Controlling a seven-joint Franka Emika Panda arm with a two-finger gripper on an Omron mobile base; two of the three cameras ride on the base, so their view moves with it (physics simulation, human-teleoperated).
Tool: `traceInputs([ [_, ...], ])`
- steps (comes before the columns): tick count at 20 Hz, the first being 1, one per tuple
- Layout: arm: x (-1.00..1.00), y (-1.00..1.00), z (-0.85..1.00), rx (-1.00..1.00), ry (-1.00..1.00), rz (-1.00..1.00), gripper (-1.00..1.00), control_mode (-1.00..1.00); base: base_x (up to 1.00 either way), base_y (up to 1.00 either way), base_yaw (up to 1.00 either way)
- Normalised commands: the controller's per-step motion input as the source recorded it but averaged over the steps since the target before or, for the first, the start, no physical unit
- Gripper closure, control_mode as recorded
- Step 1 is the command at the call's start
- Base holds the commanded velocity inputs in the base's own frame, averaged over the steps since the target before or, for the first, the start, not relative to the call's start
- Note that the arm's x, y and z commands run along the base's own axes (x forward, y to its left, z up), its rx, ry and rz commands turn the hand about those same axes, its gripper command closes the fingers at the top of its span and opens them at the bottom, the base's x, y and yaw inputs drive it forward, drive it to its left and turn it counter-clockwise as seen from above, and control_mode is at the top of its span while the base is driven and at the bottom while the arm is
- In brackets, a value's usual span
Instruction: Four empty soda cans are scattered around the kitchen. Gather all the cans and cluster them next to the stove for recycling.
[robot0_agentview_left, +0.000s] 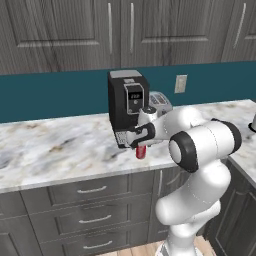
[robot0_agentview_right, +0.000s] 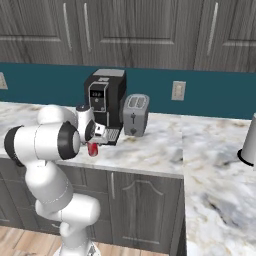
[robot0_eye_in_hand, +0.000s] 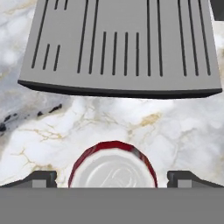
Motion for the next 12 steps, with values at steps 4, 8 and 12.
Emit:
traceInputs([
  [4, -0.01, 0.01, -0.06, 0.00, 0.00, -0.02, -1.00, -1.00, 0.00, 0.00, 0.00],
  [8, -0.02, 0.00, -0.03, 0.00, 0.00, -0.01, 1.00, -1.00, 0.00, 0.00, 0.00],
  [12, 0.00, 0.00, 0.00, 0.00, 0.00, 0.00, 1.00, -1.00, 0.00, 0.00, 0.00],
])
